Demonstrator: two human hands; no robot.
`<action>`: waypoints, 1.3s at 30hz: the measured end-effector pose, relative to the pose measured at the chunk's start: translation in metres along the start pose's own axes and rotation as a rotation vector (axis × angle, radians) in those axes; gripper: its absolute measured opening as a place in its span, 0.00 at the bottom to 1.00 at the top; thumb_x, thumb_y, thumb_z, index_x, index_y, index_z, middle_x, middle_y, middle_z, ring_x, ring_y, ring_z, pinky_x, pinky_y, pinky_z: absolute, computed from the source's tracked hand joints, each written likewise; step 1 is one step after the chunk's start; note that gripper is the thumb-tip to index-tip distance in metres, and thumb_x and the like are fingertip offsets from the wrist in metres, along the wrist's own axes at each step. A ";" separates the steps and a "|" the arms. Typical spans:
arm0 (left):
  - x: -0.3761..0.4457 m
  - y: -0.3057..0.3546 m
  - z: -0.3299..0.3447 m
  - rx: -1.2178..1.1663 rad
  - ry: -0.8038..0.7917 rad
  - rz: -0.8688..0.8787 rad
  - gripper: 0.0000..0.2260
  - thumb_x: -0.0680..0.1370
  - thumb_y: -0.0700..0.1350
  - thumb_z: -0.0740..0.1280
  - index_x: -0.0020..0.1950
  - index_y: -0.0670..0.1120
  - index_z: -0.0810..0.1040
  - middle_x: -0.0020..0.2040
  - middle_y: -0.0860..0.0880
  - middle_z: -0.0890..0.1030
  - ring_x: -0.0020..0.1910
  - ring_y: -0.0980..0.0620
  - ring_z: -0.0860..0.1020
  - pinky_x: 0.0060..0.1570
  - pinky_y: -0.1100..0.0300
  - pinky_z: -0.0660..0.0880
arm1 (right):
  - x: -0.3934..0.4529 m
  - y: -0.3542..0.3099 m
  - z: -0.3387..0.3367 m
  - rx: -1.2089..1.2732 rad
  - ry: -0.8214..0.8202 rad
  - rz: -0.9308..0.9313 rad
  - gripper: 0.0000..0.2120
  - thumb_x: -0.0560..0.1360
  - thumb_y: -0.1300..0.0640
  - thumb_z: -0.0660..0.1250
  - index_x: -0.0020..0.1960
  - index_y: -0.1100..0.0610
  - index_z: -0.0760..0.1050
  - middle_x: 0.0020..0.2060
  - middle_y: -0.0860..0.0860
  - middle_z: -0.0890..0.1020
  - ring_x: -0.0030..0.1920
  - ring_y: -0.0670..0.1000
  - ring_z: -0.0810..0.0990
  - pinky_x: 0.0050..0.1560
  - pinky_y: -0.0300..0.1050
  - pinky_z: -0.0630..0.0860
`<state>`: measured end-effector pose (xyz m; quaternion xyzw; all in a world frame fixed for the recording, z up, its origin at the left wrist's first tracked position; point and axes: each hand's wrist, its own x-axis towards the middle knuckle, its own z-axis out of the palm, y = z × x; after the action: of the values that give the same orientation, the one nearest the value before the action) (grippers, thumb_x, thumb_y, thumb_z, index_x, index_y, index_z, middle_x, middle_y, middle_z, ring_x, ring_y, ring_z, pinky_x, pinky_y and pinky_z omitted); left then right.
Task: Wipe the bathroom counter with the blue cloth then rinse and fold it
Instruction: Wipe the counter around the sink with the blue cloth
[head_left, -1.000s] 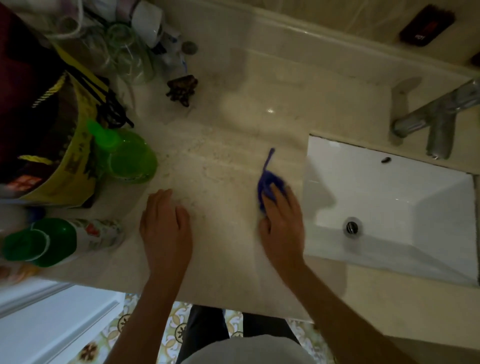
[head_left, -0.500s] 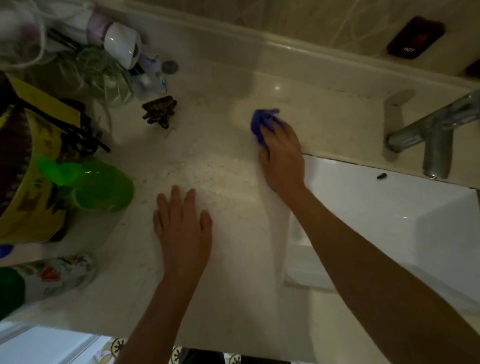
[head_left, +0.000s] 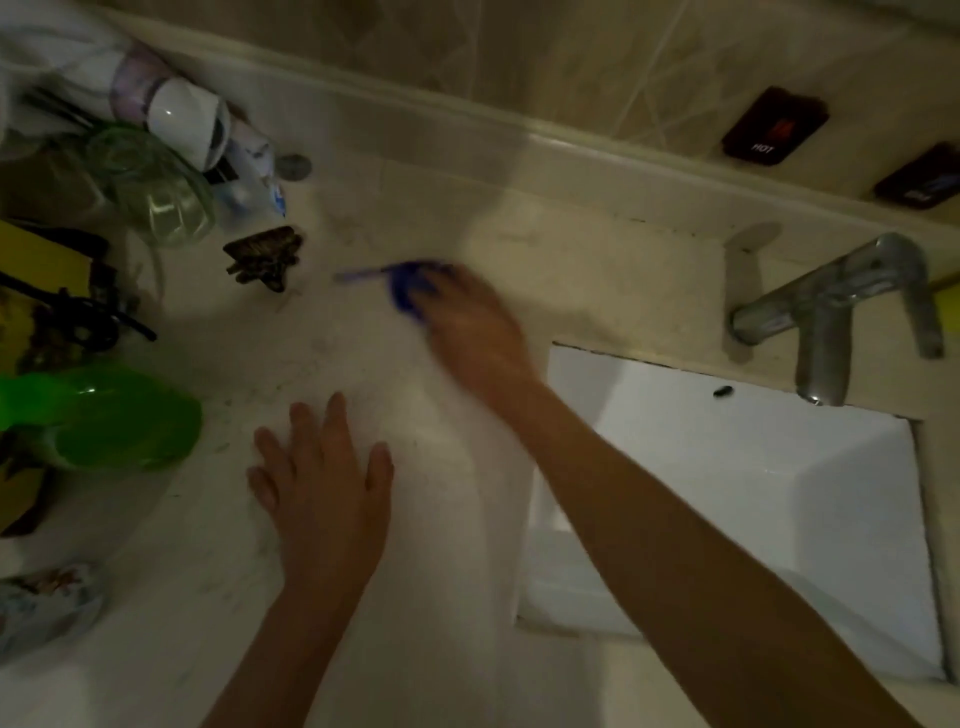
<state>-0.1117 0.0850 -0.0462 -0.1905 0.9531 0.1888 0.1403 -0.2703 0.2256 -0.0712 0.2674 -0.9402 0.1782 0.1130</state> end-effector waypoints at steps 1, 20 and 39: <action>0.002 0.003 0.003 0.071 -0.046 0.007 0.31 0.79 0.61 0.55 0.79 0.55 0.47 0.80 0.40 0.46 0.77 0.31 0.44 0.73 0.33 0.46 | 0.004 0.036 -0.008 -0.060 0.040 0.112 0.19 0.71 0.63 0.61 0.59 0.62 0.81 0.57 0.60 0.84 0.57 0.63 0.82 0.60 0.53 0.77; 0.018 -0.009 -0.020 -0.226 0.008 0.014 0.25 0.81 0.54 0.58 0.78 0.54 0.58 0.79 0.46 0.59 0.77 0.40 0.57 0.74 0.42 0.55 | -0.048 -0.071 0.007 0.104 -0.013 0.170 0.22 0.69 0.66 0.65 0.63 0.63 0.79 0.61 0.59 0.81 0.61 0.62 0.78 0.68 0.51 0.69; -0.093 0.051 0.043 -0.085 -0.232 0.711 0.18 0.75 0.40 0.63 0.64 0.39 0.75 0.65 0.35 0.74 0.66 0.36 0.71 0.65 0.42 0.68 | -0.304 -0.178 -0.039 -0.020 0.089 0.505 0.14 0.80 0.62 0.61 0.61 0.58 0.81 0.65 0.56 0.80 0.72 0.60 0.71 0.75 0.56 0.65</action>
<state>-0.0423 0.1750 -0.0370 0.1694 0.9288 0.2854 0.1650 0.0835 0.2403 -0.0801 0.0149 -0.9730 0.2031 0.1086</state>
